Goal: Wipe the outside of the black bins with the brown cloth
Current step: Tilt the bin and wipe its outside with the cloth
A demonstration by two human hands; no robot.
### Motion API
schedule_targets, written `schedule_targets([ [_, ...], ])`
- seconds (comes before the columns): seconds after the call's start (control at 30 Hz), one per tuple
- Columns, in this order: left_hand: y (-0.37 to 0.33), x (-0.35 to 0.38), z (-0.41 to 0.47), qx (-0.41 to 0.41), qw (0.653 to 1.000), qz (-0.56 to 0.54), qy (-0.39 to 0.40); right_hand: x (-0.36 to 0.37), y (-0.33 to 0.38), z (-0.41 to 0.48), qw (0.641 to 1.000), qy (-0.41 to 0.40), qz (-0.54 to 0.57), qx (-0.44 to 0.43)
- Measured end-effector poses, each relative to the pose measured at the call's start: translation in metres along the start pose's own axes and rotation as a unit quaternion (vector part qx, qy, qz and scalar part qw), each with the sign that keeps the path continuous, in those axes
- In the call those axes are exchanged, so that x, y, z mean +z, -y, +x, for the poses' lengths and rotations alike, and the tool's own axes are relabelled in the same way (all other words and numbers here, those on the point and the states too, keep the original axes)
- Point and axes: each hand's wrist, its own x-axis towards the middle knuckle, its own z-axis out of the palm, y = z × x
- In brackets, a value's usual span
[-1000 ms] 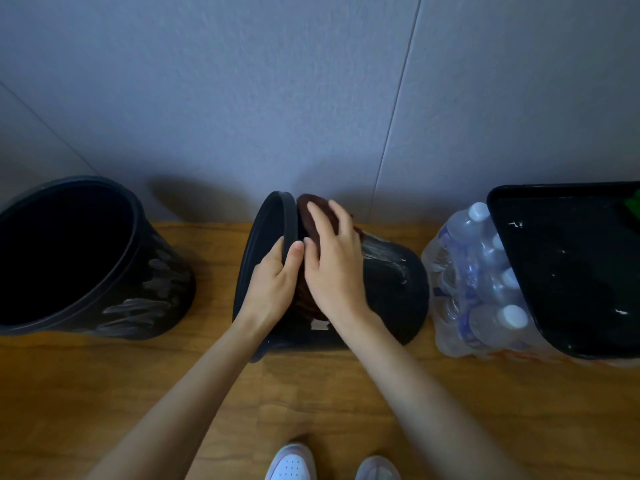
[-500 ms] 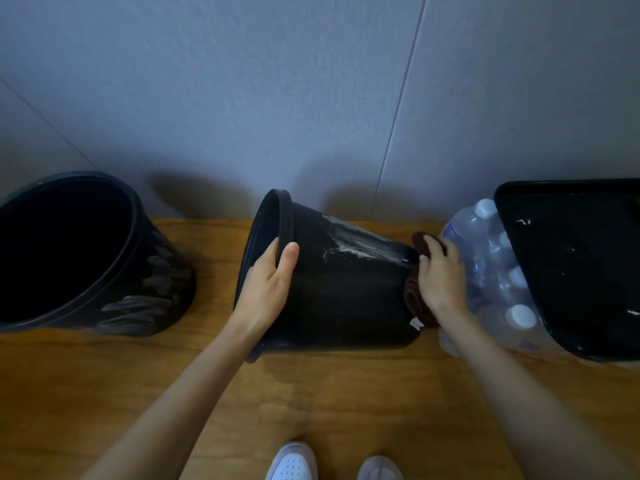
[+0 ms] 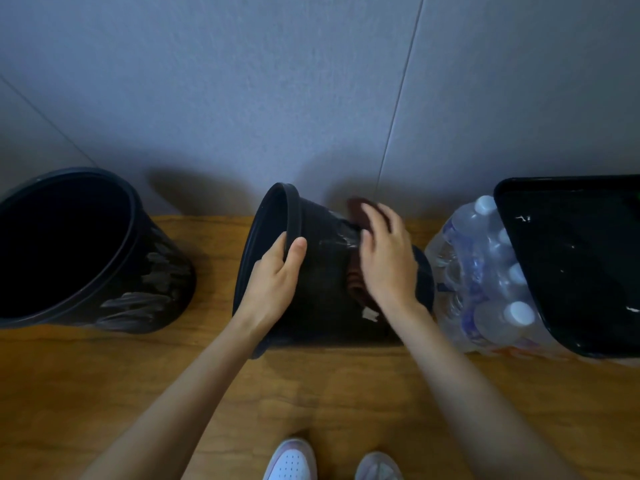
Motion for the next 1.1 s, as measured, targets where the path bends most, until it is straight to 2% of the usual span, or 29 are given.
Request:
schedule_targets([
  [0.13, 0.001, -0.002, -0.001, -0.004, 1.000, 0.001, 0.000, -0.008, -0.070, 0.000, 0.990, -0.002, -0.063, 0.128],
  [0.23, -0.002, 0.002, 0.001, 0.002, 1.000, 0.012, 0.008, -0.012, -0.090, -0.008, 0.983, -0.012, -0.087, 0.159],
  [0.37, -0.004, 0.004, 0.000, -0.005, 1.000, -0.009, -0.003, -0.004, -0.052, -0.011, 0.989, -0.050, -0.055, 0.127],
  [0.53, -0.010, 0.006, 0.001, -0.021, 0.999, -0.003, -0.029, 0.011, 0.050, -0.021, 0.998, -0.060, 0.024, -0.001],
  [0.63, -0.008, 0.006, 0.003, -0.027, 0.999, -0.007, -0.039, 0.019, 0.070, -0.028, 0.997, -0.064, 0.017, -0.043],
  [0.73, -0.007, 0.003, 0.006, -0.036, 0.999, 0.008, -0.026, 0.019, 0.043, -0.024, 0.995, -0.066, -0.015, -0.070],
  [0.9, -0.004, -0.003, 0.002, -0.058, 0.996, -0.032, -0.055, 0.013, -0.038, 0.000, 0.994, -0.044, -0.062, 0.077],
  [1.1, -0.006, 0.002, -0.002, -0.043, 0.997, -0.040, -0.040, -0.008, -0.101, 0.007, 0.987, 0.002, -0.098, 0.126],
])
